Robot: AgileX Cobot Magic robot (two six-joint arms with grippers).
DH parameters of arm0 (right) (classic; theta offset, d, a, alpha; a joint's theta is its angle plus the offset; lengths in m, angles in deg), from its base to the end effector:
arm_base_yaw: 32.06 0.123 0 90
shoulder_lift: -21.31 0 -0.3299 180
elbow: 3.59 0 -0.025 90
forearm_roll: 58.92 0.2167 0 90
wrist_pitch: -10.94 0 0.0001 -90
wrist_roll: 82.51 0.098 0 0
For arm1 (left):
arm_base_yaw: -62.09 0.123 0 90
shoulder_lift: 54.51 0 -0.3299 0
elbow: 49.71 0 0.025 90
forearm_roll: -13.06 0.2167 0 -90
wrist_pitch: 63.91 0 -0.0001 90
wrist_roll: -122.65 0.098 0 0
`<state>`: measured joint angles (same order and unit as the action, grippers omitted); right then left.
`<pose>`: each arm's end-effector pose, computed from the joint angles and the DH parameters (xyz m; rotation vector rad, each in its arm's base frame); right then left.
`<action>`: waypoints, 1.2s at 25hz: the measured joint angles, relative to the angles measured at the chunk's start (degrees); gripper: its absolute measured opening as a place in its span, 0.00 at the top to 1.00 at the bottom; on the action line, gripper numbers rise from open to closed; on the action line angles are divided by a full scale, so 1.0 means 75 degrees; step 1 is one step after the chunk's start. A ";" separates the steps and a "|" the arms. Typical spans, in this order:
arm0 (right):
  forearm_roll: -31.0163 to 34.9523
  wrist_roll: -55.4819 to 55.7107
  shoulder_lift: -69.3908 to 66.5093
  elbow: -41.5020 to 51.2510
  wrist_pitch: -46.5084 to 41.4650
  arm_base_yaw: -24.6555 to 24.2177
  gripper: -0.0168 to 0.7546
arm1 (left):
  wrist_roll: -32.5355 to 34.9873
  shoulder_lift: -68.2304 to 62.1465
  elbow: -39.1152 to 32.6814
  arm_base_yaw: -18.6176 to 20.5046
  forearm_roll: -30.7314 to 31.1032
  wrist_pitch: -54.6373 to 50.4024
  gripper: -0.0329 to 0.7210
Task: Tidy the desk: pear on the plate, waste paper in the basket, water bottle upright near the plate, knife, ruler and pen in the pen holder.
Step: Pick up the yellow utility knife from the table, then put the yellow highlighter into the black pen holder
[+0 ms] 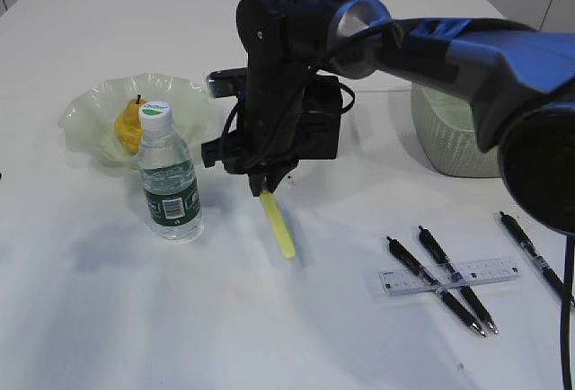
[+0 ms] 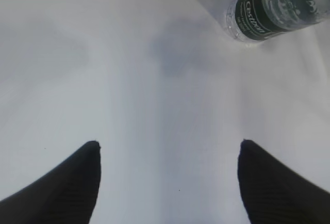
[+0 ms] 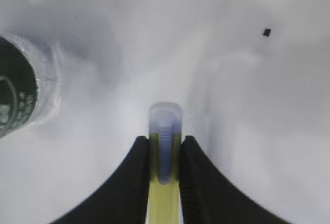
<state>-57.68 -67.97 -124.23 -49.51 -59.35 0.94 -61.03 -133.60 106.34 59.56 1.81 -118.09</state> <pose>0.4240 0.2778 0.2016 -0.4708 2.9485 0.1350 0.1916 -0.0240 0.3335 -0.1413 2.7385 -0.2801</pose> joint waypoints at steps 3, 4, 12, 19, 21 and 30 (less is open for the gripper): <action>-0.0049 -0.0062 0.0272 0.0000 0.0000 0.0000 0.83 | 0.0000 0.0000 0.0000 0.0000 0.0019 0.0000 0.17; -0.0080 -0.0062 0.0363 0.0000 0.0000 0.0000 0.83 | 0.0000 0.0000 0.0000 0.0000 0.0067 0.0000 0.17; -0.0511 -0.0163 0.1352 0.0000 -0.0030 -0.0396 0.84 | 0.0000 0.0000 0.0000 0.0000 0.0269 -0.0144 0.17; -0.0554 -0.0254 0.2317 0.0000 -0.0115 -0.1198 0.84 | 0.0000 0.0000 0.0000 0.0000 0.0273 -0.0323 0.17; -0.0583 -0.0271 0.2549 0.0000 -0.0143 -0.1383 0.84 | 0.0000 0.0000 0.0000 0.0000 0.0273 -0.0377 0.17; -0.0598 -0.0540 0.2910 0.0000 -0.0181 -0.1723 0.84 | 0.0000 0.0000 0.0000 0.0000 0.0273 -0.0491 0.17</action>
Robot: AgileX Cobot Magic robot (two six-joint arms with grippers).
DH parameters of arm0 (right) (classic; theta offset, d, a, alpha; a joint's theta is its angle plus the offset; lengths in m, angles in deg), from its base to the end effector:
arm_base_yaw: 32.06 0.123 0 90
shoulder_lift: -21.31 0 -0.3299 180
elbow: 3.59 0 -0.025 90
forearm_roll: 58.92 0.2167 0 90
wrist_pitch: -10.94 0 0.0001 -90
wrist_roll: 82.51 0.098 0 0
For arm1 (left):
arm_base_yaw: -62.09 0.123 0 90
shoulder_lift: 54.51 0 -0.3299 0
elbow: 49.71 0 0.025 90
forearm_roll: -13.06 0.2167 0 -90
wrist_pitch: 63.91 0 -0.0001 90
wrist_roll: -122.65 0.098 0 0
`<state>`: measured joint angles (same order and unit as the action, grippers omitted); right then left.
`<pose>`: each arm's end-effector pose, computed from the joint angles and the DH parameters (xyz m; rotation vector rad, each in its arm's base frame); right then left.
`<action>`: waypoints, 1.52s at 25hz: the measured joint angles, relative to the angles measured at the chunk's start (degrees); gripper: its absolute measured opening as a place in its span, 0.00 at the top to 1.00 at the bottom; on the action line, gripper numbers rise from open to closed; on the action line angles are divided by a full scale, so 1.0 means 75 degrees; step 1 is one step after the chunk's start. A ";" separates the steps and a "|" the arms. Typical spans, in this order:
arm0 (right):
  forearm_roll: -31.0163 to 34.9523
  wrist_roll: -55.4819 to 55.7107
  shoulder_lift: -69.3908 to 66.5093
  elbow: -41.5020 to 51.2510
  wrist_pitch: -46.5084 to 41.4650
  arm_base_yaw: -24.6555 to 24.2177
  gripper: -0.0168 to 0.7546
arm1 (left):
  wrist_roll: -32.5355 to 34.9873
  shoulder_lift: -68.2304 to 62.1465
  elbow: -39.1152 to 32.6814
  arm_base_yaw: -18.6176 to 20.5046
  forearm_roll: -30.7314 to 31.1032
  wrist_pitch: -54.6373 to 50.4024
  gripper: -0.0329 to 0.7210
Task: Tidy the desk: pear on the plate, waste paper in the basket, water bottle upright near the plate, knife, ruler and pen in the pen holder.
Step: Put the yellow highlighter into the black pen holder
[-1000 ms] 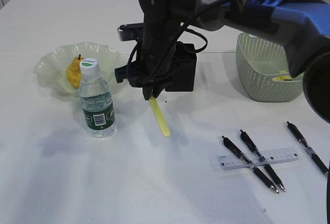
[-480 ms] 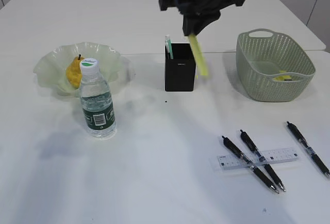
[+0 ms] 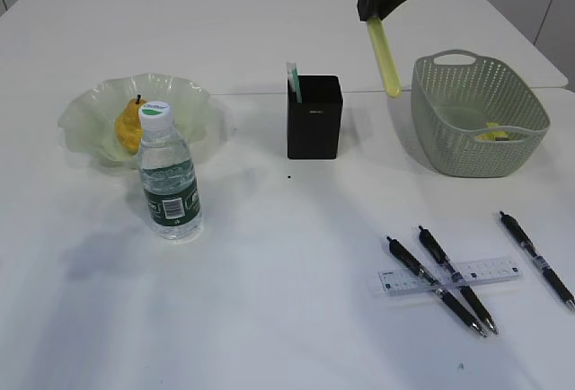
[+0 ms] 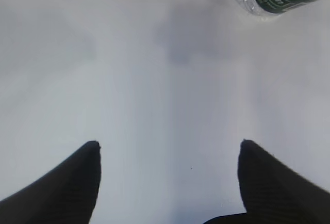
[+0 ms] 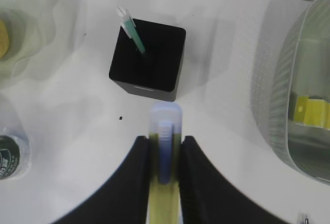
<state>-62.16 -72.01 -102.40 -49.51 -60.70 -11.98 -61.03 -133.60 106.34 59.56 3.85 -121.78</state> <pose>0.4144 0.1459 0.3834 -0.2220 2.6002 0.1144 0.1857 -0.0215 0.3308 -0.1162 2.8057 -0.2369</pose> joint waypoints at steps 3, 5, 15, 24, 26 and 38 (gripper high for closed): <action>0.0000 -0.0215 0.0000 0.0000 0.0319 0.0000 0.84 | 0.0000 0.0000 0.0000 0.0000 0.0000 -0.0064 0.17; -0.0021 -0.0323 0.0000 0.0000 0.0710 0.0000 0.84 | 0.0000 0.0000 0.0000 0.0000 0.0000 -0.0091 0.17; -0.0344 -0.0607 -0.0014 0.1254 0.3971 0.0000 0.84 | 0.0000 0.0000 0.0000 0.0000 0.0000 -0.0128 0.18; -0.0344 -0.0640 -0.0438 0.1682 0.5970 0.0000 0.84 | 0.0000 0.0000 0.0000 0.0000 0.0000 -0.0133 0.19; -0.0327 -0.0640 -0.0625 0.1682 0.6204 0.0000 0.84 | 0.0000 0.0000 0.0000 0.0000 0.0000 -0.0133 0.19; -0.0327 -0.0640 -0.1416 0.1733 0.7388 0.0000 0.84 | 0.0000 0.0000 0.0000 0.0000 0.0000 -0.0119 0.19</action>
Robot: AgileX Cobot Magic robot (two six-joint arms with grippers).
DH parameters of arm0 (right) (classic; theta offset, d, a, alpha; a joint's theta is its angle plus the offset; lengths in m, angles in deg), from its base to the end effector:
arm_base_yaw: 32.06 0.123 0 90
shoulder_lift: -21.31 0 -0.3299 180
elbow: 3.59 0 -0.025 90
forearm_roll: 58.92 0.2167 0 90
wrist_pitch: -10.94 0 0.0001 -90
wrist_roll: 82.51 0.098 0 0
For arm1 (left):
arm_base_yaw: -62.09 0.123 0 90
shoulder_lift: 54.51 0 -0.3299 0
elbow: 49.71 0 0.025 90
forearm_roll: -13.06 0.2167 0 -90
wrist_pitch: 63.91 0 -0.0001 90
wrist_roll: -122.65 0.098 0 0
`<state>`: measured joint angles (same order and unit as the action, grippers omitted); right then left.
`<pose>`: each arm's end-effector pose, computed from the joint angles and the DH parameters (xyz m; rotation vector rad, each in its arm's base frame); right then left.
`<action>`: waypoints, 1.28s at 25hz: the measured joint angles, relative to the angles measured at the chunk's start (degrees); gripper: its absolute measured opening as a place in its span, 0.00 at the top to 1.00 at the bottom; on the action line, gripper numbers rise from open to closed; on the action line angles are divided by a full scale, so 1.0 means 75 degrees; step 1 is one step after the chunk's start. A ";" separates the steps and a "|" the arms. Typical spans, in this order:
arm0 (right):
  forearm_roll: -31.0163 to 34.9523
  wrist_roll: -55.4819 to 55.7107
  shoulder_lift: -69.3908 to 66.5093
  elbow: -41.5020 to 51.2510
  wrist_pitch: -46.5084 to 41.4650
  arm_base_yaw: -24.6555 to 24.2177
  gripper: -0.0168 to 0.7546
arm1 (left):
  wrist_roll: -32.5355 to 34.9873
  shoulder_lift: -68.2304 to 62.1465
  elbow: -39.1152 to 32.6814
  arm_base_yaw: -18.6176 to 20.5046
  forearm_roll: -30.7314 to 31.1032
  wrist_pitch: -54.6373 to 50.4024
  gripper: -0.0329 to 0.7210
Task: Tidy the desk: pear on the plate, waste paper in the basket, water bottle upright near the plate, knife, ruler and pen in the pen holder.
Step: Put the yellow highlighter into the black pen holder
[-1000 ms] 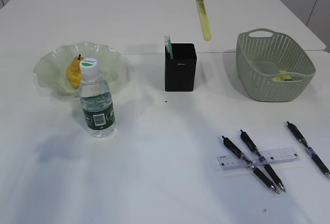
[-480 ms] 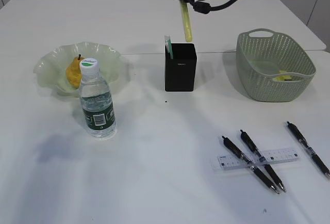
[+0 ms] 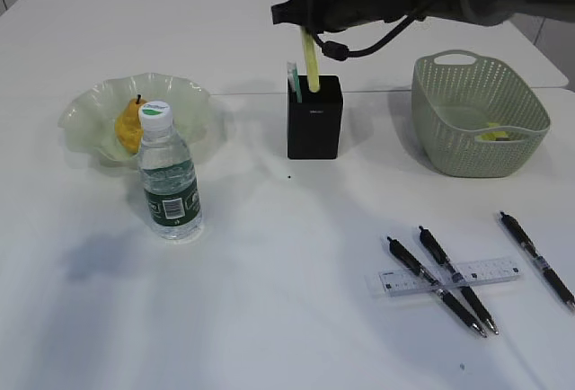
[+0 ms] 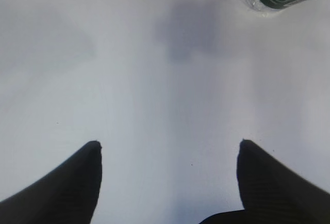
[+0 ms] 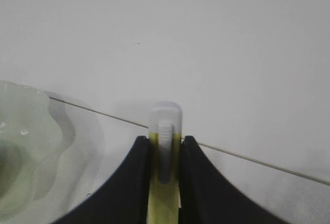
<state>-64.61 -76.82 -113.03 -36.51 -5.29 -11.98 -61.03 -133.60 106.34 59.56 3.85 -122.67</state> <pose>0.5032 0.1810 0.2951 -0.3377 2.0294 0.1917 0.1843 -0.0216 0.3303 -0.1151 2.8213 -0.2374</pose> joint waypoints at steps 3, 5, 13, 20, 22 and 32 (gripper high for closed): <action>0.0000 0.0000 -0.0200 0.0000 0.0318 0.0000 0.84 | 0.0000 0.0000 0.0000 0.0000 0.0000 0.0015 0.19; 0.0000 0.0000 -0.0323 0.0000 0.0536 0.0000 0.84 | 0.0000 0.0000 0.0000 0.0000 0.0000 0.0045 0.19; -0.0014 -0.0015 -0.0808 0.0000 0.0825 0.0000 0.84 | 0.0000 0.0000 0.0000 0.0000 0.0000 0.0150 0.19; -0.0014 0.0085 -0.0996 0.0000 0.0793 0.0000 0.81 | 0.0000 0.0000 0.0000 0.0000 0.0000 0.0170 0.19; -0.0014 0.0137 -0.0996 0.0000 0.0769 -0.0014 0.79 | 0.0000 0.0000 0.0000 0.0000 0.0000 0.0170 0.19; -0.0014 0.0210 -0.0946 0.0000 0.0280 -0.0014 0.57 | 0.0000 0.0000 0.0000 0.0000 0.0000 0.0193 0.19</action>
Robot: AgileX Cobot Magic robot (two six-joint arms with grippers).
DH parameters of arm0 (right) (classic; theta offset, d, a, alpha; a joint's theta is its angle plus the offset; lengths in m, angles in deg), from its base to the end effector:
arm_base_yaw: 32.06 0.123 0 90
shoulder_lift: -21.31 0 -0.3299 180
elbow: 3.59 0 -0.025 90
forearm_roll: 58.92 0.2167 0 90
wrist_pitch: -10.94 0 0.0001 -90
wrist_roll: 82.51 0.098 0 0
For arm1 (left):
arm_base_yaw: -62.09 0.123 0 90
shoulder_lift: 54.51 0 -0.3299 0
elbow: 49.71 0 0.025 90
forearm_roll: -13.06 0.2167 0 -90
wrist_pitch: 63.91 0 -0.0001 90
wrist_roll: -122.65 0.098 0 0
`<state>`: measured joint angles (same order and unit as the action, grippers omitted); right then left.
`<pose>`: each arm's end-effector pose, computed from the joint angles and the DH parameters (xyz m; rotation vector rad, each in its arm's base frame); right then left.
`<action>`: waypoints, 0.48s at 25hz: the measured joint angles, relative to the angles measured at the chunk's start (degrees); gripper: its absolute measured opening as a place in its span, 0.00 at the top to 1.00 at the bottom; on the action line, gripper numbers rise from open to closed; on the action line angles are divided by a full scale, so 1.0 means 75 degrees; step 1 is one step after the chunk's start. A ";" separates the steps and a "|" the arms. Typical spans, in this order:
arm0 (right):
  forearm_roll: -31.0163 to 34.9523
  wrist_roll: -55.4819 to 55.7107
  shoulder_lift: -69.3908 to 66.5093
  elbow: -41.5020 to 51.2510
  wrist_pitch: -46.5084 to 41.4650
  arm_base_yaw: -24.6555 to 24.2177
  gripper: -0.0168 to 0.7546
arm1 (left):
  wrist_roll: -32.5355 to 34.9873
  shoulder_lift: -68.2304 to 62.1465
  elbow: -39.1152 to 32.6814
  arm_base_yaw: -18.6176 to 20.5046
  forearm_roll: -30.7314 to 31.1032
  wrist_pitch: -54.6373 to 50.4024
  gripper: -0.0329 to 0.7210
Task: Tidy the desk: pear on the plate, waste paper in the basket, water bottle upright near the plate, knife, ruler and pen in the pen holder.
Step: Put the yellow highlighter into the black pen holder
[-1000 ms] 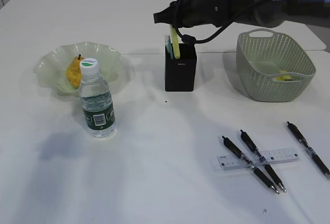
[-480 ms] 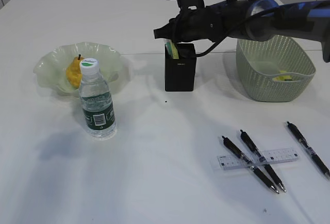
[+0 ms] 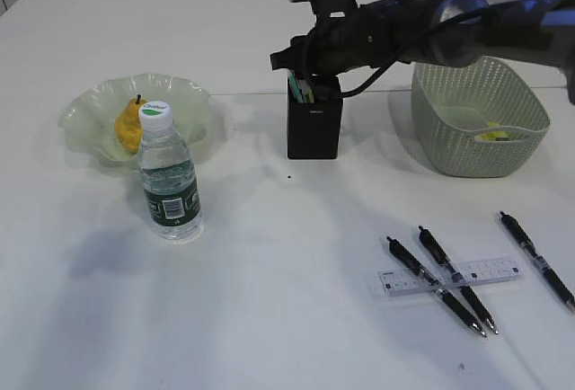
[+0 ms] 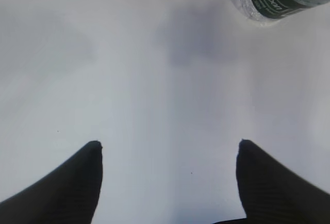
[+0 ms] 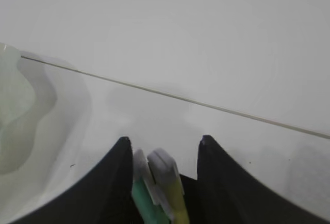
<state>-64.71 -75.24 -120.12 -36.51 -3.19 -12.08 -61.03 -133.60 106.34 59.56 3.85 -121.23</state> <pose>0.5214 0.1870 0.2308 -0.3273 2.1202 0.1946 0.1866 -0.0215 0.3311 -0.1169 2.7961 -0.2366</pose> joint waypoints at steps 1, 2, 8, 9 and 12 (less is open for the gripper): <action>0.0000 0.0000 0.0068 0.0000 -0.0134 0.0000 0.56 | 0.0000 0.0000 0.0000 0.0000 0.0000 0.0000 0.19; 0.0000 0.0000 0.0150 0.0000 -0.0264 0.0000 0.56 | 0.0000 0.0000 0.0000 0.0000 0.0000 0.0000 0.19; 0.0000 0.0000 0.0907 0.0000 -0.1051 0.0000 0.55 | 0.0000 0.0000 0.0000 0.0000 0.0000 0.0000 0.19; 0.0000 0.0000 0.1058 0.0000 -0.1238 0.0000 0.55 | 0.0000 0.0000 0.0000 0.0000 0.0000 0.0000 0.19; 0.0000 -0.0089 0.1466 0.0000 -0.1933 0.0000 0.55 | 0.0000 0.0000 0.0000 0.0000 0.0000 0.0000 0.19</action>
<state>-64.71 -75.91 -109.13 -36.51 -17.69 -12.08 -61.03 -133.60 106.34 59.56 3.85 -121.23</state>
